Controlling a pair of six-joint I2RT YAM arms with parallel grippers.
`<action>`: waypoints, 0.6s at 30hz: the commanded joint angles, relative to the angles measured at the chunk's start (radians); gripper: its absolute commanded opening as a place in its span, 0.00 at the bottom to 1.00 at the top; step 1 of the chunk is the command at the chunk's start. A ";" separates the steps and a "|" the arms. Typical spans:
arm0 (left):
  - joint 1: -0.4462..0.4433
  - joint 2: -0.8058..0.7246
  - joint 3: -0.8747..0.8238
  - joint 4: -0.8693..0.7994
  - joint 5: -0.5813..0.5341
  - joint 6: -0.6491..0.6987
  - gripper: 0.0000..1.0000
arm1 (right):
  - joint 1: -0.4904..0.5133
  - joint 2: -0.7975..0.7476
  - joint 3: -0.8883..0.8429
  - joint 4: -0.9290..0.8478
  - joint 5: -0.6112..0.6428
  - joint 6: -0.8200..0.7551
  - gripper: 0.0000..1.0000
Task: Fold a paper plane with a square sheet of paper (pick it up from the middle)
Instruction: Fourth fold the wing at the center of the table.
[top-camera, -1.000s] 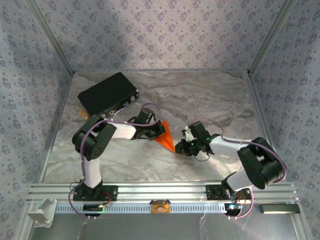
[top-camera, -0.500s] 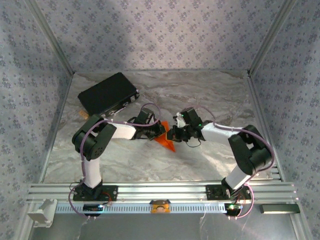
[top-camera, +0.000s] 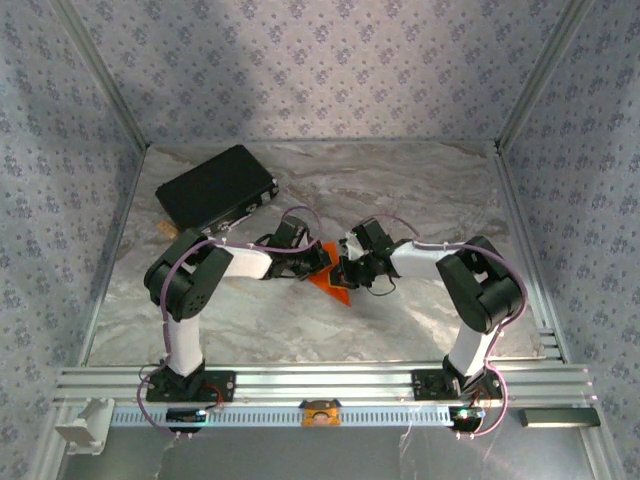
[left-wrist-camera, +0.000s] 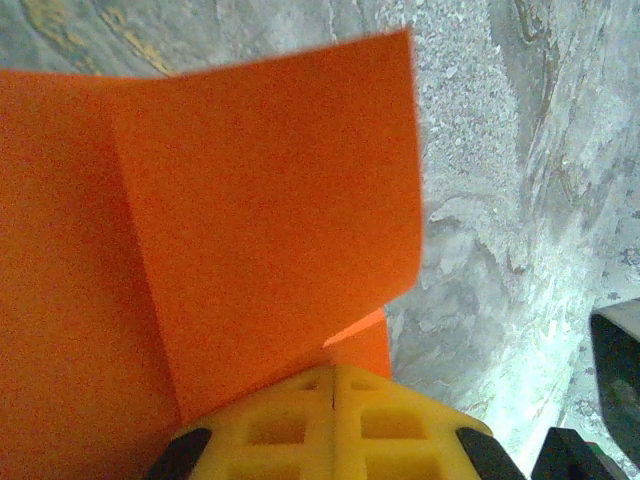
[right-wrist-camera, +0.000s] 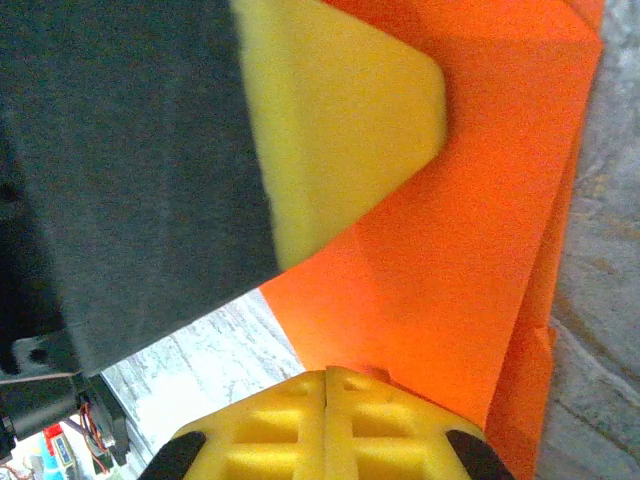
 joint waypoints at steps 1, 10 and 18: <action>0.009 0.012 -0.032 -0.069 -0.021 0.016 0.00 | 0.001 0.021 -0.024 -0.018 0.008 -0.017 0.06; 0.013 0.012 -0.035 -0.075 -0.025 0.017 0.00 | 0.001 0.012 -0.082 -0.003 0.021 -0.008 0.06; 0.020 0.016 -0.038 -0.082 -0.028 0.020 0.00 | -0.002 -0.029 -0.137 0.007 0.020 0.001 0.06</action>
